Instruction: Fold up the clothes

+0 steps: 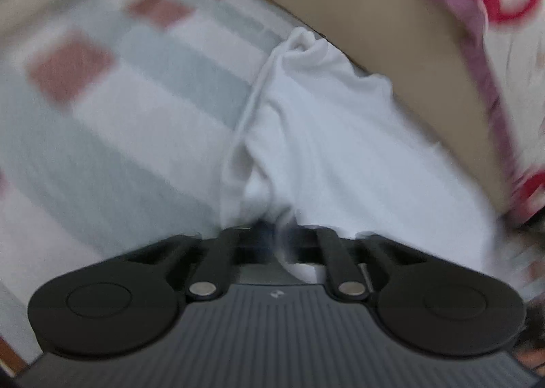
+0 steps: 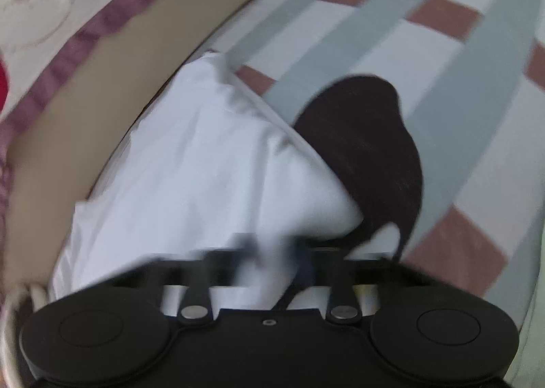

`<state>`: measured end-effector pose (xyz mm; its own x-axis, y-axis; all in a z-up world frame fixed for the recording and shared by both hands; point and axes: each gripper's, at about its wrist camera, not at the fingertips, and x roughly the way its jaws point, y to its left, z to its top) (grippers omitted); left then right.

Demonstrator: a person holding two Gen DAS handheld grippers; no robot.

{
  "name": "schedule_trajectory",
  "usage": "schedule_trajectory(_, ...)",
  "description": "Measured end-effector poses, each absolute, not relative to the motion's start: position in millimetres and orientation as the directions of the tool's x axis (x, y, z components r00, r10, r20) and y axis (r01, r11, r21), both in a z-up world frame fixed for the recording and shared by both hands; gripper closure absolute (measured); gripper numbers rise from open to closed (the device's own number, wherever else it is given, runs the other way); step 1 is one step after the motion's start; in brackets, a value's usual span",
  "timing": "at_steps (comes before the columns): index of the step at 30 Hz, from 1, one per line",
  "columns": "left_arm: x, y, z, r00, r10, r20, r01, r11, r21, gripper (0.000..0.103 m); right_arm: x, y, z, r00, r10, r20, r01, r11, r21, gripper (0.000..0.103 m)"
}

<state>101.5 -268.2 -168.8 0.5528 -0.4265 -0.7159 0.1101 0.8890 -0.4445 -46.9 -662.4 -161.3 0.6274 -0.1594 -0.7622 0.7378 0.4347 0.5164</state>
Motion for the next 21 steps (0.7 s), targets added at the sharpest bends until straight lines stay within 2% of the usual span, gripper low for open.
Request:
schedule_trajectory(3,91.7,-265.4,-144.5,0.614,-0.378,-0.692,0.177,0.921,-0.346,0.097,-63.3,-667.9,-138.5,0.716,-0.242,-0.654,0.683,0.434,0.588,0.097)
schedule_trajectory(5,84.9,-261.7,-127.6,0.652,-0.359,-0.668,0.215,0.932,-0.291,0.097,-71.9,-670.9,-127.0,0.724,-0.269,-0.636,0.681,0.43,0.593,0.098)
schedule_trajectory(6,82.3,-259.9,-122.6,0.661,-0.348,-0.665,0.223,0.937,-0.269,0.096,-72.5,-671.0,-126.8,0.715,-0.268,-0.646,0.689,0.431,0.583,0.098)
schedule_trajectory(11,80.3,-251.0,-148.3,0.568,-0.265,-0.78,0.113,0.963,-0.245,0.094,-61.7,-667.6,-138.0,0.599,-0.269,-0.754,0.771,0.446,0.454,0.099)
schedule_trajectory(12,79.9,-249.2,-153.4,0.546,-0.248,-0.8,0.091,0.967,-0.238,0.091,-61.4,-668.0,-140.0,0.583,-0.266,-0.767,0.782,0.439,0.443,0.099)
schedule_trajectory(14,85.7,-238.5,-156.1,0.516,-0.22,-0.828,0.029,0.97,-0.239,0.074,-60.4,-668.0,-139.5,0.561,-0.274,-0.781,0.794,0.446,0.414,0.1)
schedule_trajectory(17,93.6,-213.4,-152.0,0.489,-0.185,-0.853,-0.07,0.966,-0.25,0.07,-56.8,-662.5,-134.7,0.531,-0.31,-0.788,0.801,0.486,0.349,0.1)
schedule_trajectory(19,94.2,-202.3,-150.9,0.484,-0.197,-0.852,-0.086,0.959,-0.271,0.067,-51.4,-656.5,-130.8,0.512,-0.337,-0.79,0.801,0.521,0.296,0.1)
schedule_trajectory(21,98.1,-194.8,-153.5,0.466,-0.303,-0.831,-0.093,0.918,-0.386,0.063,-51.0,-655.9,-130.1,0.501,-0.345,-0.794,0.805,0.523,0.28,0.099)
